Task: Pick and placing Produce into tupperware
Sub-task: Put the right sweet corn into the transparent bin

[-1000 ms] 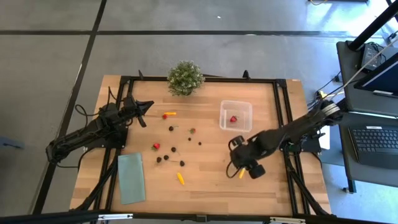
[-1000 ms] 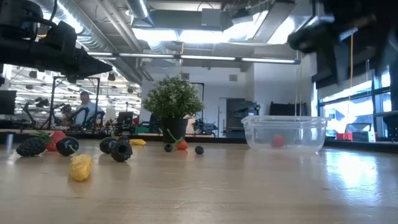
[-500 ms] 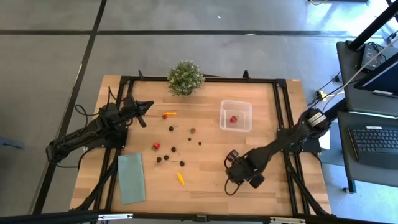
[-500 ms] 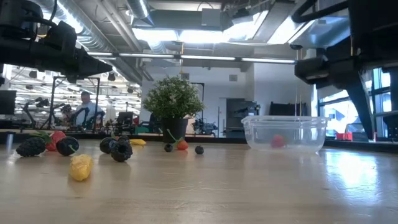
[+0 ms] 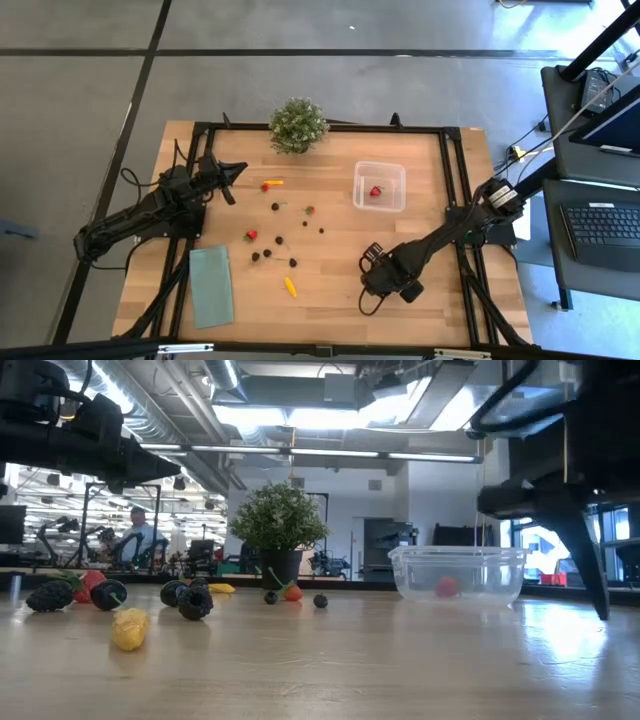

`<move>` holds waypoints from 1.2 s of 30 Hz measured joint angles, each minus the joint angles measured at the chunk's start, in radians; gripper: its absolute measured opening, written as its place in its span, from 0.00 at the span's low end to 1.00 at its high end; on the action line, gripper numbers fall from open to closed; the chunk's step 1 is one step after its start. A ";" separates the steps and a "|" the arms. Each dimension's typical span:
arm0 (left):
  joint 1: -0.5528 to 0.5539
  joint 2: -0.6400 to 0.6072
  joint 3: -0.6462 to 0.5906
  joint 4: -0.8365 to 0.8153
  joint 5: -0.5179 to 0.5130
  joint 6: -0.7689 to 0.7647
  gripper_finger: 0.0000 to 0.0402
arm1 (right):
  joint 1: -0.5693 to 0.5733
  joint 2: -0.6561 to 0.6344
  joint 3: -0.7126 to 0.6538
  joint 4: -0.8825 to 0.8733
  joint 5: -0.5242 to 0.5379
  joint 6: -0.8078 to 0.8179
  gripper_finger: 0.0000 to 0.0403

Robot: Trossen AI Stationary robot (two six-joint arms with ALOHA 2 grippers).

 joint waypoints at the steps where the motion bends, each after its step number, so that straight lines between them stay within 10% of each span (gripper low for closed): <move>1: 0.000 0.000 0.000 0.000 0.000 0.000 0.00 | 0.005 0.000 -0.013 0.003 -0.002 0.000 0.47; 22: 0.000 0.000 0.000 0.000 0.000 -0.003 0.00 | 0.034 -0.005 -0.040 0.036 0.029 0.163 0.03; 36: 0.000 0.000 0.000 -0.001 0.004 -0.067 0.00 | -0.289 -0.311 0.030 -0.016 0.325 0.519 0.02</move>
